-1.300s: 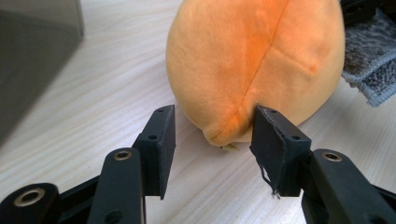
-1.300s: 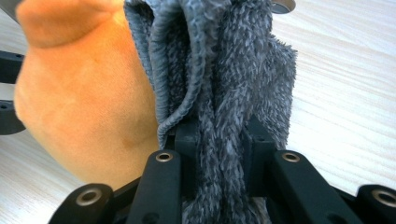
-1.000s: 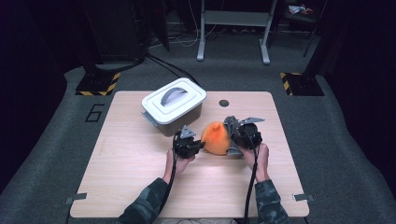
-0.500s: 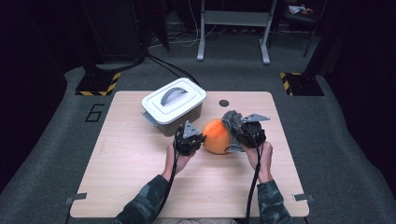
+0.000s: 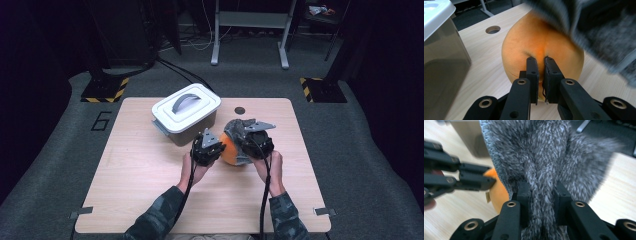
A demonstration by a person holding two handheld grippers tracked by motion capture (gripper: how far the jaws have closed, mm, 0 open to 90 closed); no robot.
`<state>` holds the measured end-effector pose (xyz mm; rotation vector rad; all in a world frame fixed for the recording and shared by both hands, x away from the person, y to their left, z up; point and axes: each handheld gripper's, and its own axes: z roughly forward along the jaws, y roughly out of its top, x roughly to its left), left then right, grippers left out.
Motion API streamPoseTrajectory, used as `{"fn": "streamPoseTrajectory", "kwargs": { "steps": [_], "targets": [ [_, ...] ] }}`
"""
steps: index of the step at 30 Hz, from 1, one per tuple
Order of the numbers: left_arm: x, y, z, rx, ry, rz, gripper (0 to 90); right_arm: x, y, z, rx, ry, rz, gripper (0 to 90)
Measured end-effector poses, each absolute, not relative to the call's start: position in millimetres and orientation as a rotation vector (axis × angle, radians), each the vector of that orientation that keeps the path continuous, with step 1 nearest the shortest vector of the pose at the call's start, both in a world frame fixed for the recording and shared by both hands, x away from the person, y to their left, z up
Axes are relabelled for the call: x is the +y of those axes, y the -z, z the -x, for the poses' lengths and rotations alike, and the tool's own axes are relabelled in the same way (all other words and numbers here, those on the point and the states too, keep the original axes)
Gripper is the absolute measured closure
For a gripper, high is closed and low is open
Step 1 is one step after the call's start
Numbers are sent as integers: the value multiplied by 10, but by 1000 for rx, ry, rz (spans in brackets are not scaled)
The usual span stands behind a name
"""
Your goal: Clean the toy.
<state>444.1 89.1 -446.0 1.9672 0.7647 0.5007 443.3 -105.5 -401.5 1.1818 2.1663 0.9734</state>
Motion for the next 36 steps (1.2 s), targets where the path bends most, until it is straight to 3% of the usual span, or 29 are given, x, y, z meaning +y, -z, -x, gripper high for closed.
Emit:
{"fn": "streamPoseTrajectory", "kwargs": {
  "steps": [14,25,36],
  "targets": [
    [951,4515,-4446,793,-457,-1941,837,-1331,4307,-4674,2112,-847,-1367,735],
    [919,4504,-4433,771,-454,-1952,834,-1123,3961,-4408,2146,-1032,-1186,732],
    [908,4505,-4433,765,-431,-1954,833,-1126,4121,-4586,2127,-949,-1265,732]
  ]
}}
